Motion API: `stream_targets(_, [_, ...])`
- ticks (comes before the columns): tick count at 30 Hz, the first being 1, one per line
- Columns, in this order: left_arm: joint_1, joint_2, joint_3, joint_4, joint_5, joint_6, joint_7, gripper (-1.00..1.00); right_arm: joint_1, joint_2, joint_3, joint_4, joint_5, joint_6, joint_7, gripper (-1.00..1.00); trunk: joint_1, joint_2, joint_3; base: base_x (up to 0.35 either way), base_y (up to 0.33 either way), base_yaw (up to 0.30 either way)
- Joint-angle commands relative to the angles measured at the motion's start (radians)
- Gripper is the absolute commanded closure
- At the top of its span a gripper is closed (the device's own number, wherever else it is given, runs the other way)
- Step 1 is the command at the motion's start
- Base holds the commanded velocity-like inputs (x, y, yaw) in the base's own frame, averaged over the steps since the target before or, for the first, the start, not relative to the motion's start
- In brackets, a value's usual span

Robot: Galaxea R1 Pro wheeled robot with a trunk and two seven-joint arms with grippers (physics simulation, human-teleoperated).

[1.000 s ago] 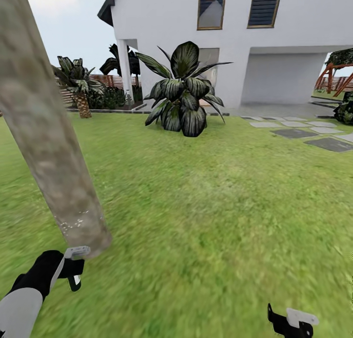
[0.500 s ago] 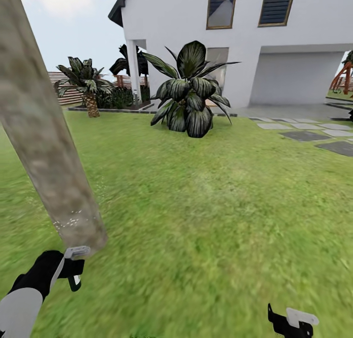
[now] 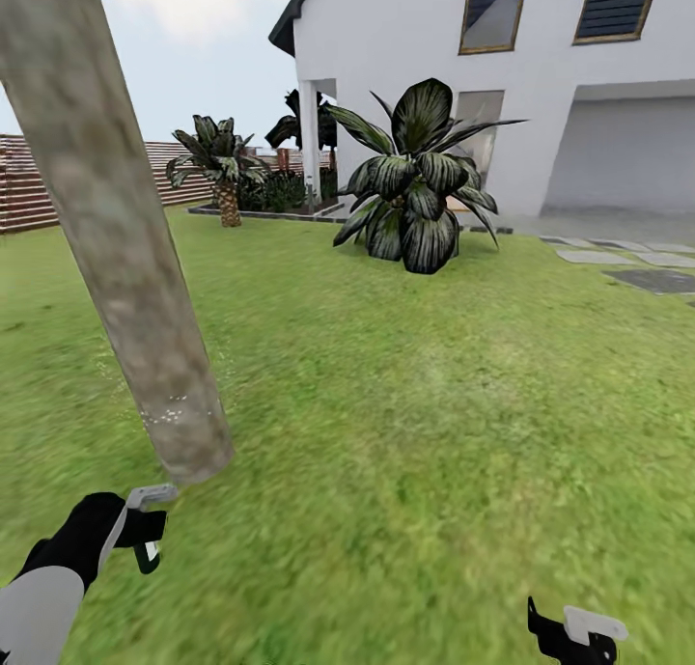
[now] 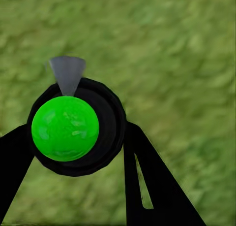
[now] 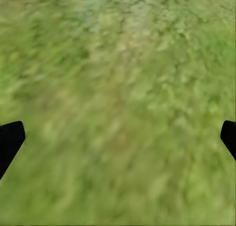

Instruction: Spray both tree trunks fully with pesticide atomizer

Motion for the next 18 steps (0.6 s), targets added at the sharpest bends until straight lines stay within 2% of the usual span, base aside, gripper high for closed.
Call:
stream_targets(1, [-0.001, -0.001, 0.006, -0.001, -0.011, 0.003, -0.009, 1.00, -0.001, 0.000, -0.003, 0.002, 0.011, -0.003, -0.007, -1.00, 0.000, 0.000, -0.001, 0.000, -0.021, 0.278])
stream_targets(5, [-0.001, -0.001, 0.007, -0.005, -0.010, 0.002, -0.008, 1.00, -0.001, 0.000, -0.003, 0.001, 0.011, -0.003, -0.007, -1.00, 0.000, 0.000, -0.001, 0.000, -0.005, 0.265])
stream_targets(10, [-0.022, -0.006, -0.001, -0.046, -0.010, 0.009, -0.029, 1.00, -0.001, 0.000, -0.003, 0.001, 0.011, -0.003, -0.007, -1.00, 0.000, 0.000, -0.001, 0.000, 0.000, 0.063])
stream_targets(13, [-0.088, -0.018, -0.004, -0.077, -0.013, 0.020, -0.091, 1.00, -0.001, 0.000, -0.003, 0.001, 0.011, -0.003, -0.007, -1.00, 0.000, 0.000, -0.001, 0.000, 0.000, 0.003])
stream_targets(14, [-0.117, -0.017, -0.005, -0.080, -0.014, 0.023, -0.102, 1.00, -0.001, 0.000, -0.003, 0.001, 0.011, -0.003, -0.007, -1.00, 0.000, 0.000, -0.001, 0.000, 0.000, 0.000])
stream_targets(16, [-0.136, -0.008, -0.006, -0.083, -0.016, 0.023, -0.107, 1.00, -0.001, 0.000, -0.003, 0.001, 0.011, -0.003, -0.007, -1.00, 0.000, 0.000, -0.001, 0.000, 0.000, 0.000])
stream_targets(18, [-0.144, 0.017, -0.007, -0.100, -0.020, 0.023, -0.110, 1.00, -0.001, 0.000, -0.003, 0.001, 0.011, -0.003, -0.007, -1.00, 0.000, 0.000, -0.001, 0.000, 0.000, 0.000])
